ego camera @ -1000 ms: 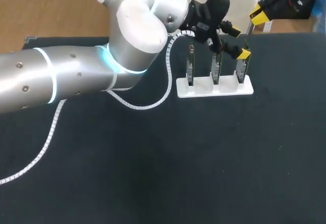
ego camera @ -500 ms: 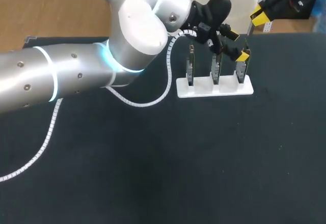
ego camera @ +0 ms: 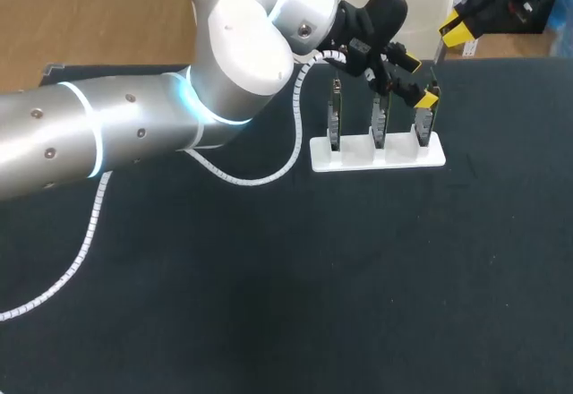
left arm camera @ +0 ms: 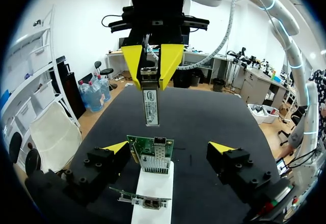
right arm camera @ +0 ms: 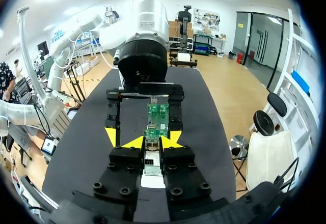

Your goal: Pick up the optical module with the left hand, and insert it into the network port with the right hand.

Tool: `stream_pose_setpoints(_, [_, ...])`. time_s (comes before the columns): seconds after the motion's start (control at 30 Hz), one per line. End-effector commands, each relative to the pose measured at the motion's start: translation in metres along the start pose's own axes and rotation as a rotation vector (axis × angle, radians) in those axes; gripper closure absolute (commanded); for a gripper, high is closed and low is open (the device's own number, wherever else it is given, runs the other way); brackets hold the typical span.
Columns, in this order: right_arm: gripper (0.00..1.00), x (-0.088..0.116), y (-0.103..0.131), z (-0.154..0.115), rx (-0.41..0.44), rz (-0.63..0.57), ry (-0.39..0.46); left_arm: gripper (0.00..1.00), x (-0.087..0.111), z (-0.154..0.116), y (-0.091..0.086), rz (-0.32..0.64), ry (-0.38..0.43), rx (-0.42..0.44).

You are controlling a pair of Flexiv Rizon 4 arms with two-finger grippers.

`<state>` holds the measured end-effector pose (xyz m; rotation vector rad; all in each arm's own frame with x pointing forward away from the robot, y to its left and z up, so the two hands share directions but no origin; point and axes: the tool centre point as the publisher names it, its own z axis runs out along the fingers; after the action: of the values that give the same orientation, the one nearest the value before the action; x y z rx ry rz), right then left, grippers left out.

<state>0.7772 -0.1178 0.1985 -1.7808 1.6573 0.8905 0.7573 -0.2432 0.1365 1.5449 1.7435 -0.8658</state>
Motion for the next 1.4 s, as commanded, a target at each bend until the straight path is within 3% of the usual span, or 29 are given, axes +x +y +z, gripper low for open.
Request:
stream_pose_setpoints(0.03, [1.00,0.001,0.002,0.004,0.007,0.002,0.004,0.00,-0.002,0.001,0.002,-0.001,0.006,0.003])
stream_pose_setpoints(1.4, [1.00,0.019,0.006,0.019,0.004,0.045,0.081,0.00,-0.002,0.001,0.002,-0.001,0.006,0.003])
